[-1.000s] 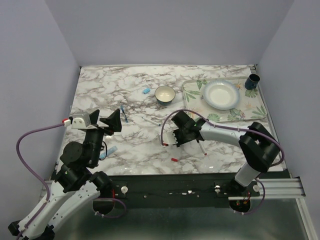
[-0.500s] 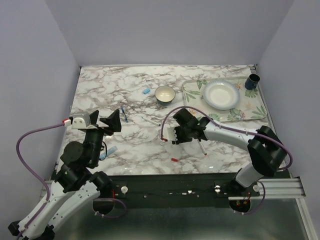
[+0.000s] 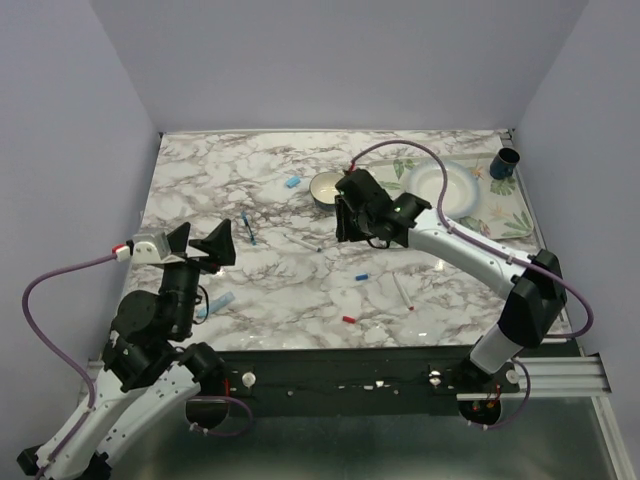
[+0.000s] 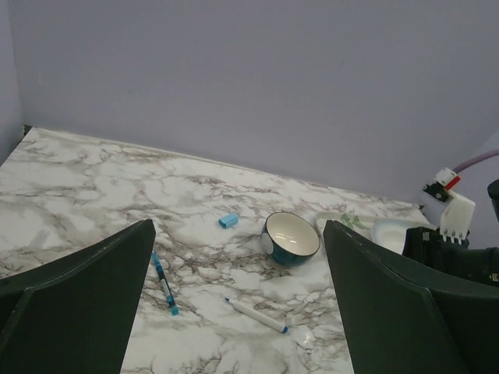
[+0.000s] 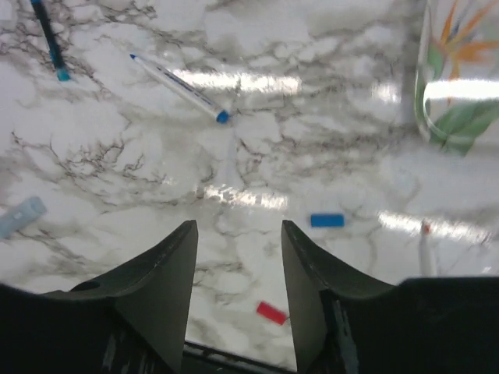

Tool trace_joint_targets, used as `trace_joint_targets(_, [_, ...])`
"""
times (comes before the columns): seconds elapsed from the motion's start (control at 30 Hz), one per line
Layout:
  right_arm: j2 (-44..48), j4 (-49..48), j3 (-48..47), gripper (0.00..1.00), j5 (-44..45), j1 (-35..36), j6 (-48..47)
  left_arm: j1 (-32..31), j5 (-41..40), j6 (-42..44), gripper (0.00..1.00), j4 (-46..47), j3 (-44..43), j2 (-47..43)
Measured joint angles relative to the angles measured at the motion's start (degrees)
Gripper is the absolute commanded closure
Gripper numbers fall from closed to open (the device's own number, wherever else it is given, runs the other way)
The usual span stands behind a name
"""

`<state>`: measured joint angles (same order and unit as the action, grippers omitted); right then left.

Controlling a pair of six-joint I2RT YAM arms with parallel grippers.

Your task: Insert the pens into the pen caps

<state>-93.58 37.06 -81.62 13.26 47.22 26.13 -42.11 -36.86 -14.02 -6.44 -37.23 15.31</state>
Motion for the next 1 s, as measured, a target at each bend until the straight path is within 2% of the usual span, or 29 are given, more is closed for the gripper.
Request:
trace_joint_targets(0.07, [0.3,3.6,0.6,0.38,1.1,-0.2,16.0,0.0,-0.2,0.0,0.01,0.0,0.0,-0.6])
trace_joint_targets(0.2, [0.4,10.3,3.0,0.42,0.6,-1.1,40.9,0.0,-0.4,0.0,0.01,0.1,0.0,-1.1])
trace_joint_targets(0.3, [0.3,14.6,4.7,0.5,-1.3,-2.4,53.8,0.0,-0.5,0.0,0.01,0.1,0.0,-1.1])
trace_joint_targets(0.57, [-0.6,13.5,17.1,0.53,-6.9,-7.4,72.3,0.0,-0.5,0.0,0.01,0.1,0.0,-1.1])
trace_joint_targets(0.77, [-1.1,11.3,17.6,0.53,-7.0,-7.5,81.3,0.0,-0.4,0.0,0.01,0.1,0.0,-1.0])
trace_joint_targets(1.0, [-5.8,10.3,16.3,0.53,-7.2,-7.5,85.2,0.0,-0.4,0.0,0.01,0.1,0.0,-1.1])
